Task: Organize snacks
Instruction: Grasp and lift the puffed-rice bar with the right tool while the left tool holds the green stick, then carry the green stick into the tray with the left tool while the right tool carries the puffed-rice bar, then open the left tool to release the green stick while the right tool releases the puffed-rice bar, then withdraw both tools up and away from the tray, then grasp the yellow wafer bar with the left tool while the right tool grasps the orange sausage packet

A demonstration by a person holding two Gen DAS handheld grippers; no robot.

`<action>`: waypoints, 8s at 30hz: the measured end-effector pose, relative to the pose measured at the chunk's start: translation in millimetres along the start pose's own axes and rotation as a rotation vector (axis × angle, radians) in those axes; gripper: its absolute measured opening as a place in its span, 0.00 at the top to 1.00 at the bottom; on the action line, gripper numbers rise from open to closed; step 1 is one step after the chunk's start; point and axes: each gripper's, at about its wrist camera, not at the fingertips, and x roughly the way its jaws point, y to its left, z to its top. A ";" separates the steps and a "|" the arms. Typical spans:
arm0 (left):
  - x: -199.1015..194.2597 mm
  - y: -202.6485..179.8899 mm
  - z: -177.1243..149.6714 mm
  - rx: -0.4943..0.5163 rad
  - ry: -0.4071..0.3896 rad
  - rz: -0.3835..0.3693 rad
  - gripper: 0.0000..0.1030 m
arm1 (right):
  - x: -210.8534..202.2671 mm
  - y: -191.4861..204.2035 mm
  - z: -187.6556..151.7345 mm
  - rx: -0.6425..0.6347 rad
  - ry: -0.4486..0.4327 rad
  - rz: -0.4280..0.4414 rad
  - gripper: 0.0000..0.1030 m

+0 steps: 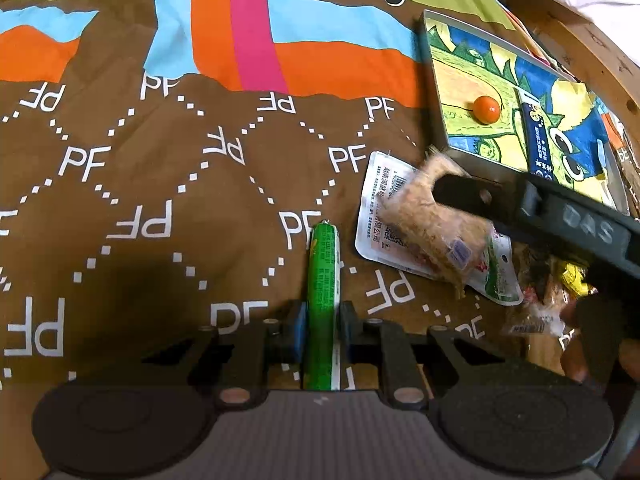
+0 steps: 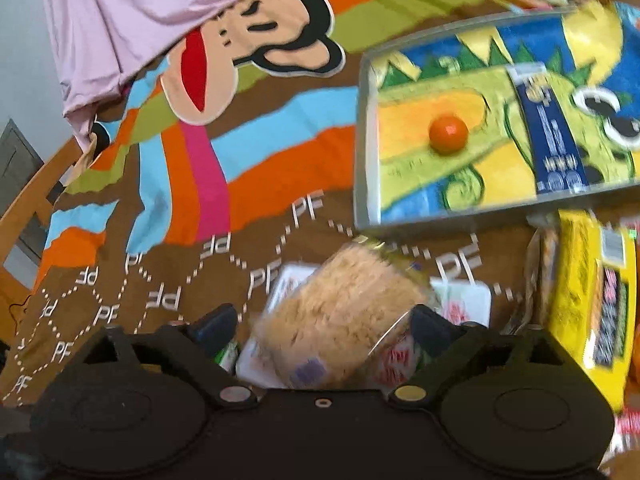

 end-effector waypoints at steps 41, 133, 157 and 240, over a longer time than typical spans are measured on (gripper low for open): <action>-24.0 11.6 -0.9 -0.061 -0.085 0.009 0.82 | -8.4 23.2 -18.9 -0.318 0.196 -0.034 0.27; 107.7 -230.8 133.6 0.147 -0.248 -0.093 0.81 | -25.8 -200.1 90.5 -0.184 -0.281 -0.289 0.22; -8.4 -220.3 96.0 0.138 -0.469 -0.087 0.11 | -139.0 -185.0 73.3 -0.153 -0.432 -0.288 0.01; -41.8 -183.5 -63.9 0.303 -0.340 0.123 0.00 | -192.9 -131.9 -77.6 -0.191 -0.189 -0.399 0.01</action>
